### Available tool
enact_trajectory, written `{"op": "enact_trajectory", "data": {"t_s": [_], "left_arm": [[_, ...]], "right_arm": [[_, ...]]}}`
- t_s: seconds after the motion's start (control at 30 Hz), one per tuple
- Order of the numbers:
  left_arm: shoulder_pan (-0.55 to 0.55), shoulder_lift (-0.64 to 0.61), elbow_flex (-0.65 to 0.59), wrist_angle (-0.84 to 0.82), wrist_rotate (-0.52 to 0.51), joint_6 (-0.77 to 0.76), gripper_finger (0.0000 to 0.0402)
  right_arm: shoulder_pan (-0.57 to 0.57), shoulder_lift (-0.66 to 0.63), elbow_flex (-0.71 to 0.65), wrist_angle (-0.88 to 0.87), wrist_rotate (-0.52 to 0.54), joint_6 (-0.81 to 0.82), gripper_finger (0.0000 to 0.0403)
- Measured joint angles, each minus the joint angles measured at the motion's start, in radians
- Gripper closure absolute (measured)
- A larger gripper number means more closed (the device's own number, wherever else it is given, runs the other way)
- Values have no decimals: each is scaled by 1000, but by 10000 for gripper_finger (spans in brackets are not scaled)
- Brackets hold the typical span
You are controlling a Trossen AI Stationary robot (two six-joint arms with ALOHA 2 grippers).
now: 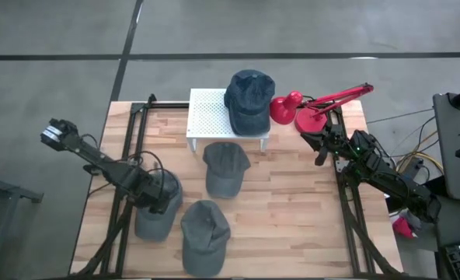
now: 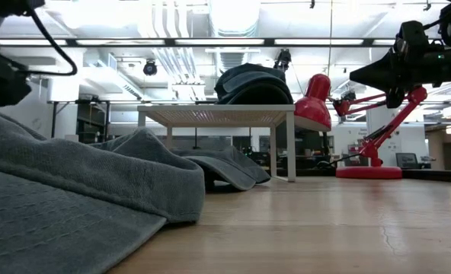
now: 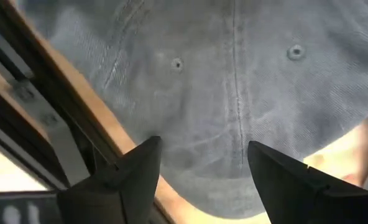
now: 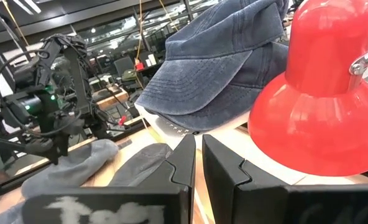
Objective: Pick & Place hat
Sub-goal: Put the middle left gray cap on the shelf
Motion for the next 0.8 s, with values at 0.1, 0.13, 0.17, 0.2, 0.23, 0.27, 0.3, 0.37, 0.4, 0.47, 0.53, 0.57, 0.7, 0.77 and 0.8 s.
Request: {"op": "enact_trajectory", "data": {"t_s": [0.1, 0.13, 0.17, 0.2, 0.23, 0.27, 0.3, 0.37, 0.4, 0.47, 0.53, 0.57, 0.7, 0.77, 0.8], "left_arm": [[-14, 12, -8, 17, 47, -14, 152], [-18, 14, -7, 19, 48, -17, 151], [-22, 16, -6, 20, 48, -21, 151], [-25, 17, -6, 24, 47, -24, 152], [-27, 17, -6, 32, 45, -26, 152], [-27, 17, -6, 40, 41, -26, 153], [-27, 16, -6, 48, 33, -26, 153], [-27, 11, -5, 66, 8, -26, 154], [-27, 8, -5, 78, -6, -26, 154], [-27, 0, -4, 104, -34, -25, 154], [-27, -6, -4, 132, -47, -25, 154], [-27, -7, -4, 151, -55, -25, 154], [-27, -6, -4, 232, -110, -20, 154], [-27, -3, -3, 268, -147, -10, 154], [-27, 0, -3, 280, -157, -5, 154]], "right_arm": [[0, 0, 0, 0, 0, 0, 376], [0, 0, 0, 0, 0, 0, 376], [0, 0, 0, 0, 0, 0, 376], [0, 0, 0, 0, 0, 0, 376], [0, 0, 0, 0, 0, 0, 376], [0, 0, 0, 0, 0, 0, 376], [0, 0, 0, 0, 0, 0, 376], [0, 0, 0, 0, 0, 0, 376], [0, 0, 0, 0, 0, 0, 376], [0, 0, 0, 0, 0, 0, 376], [0, 0, 0, 0, 0, 4, 376], [0, 0, 0, 0, 0, 5, 376], [0, 0, 0, 0, 0, 7, 376], [0, 0, 0, 0, 0, 8, 376], [0, 0, 0, 0, 0, 8, 376]]}}
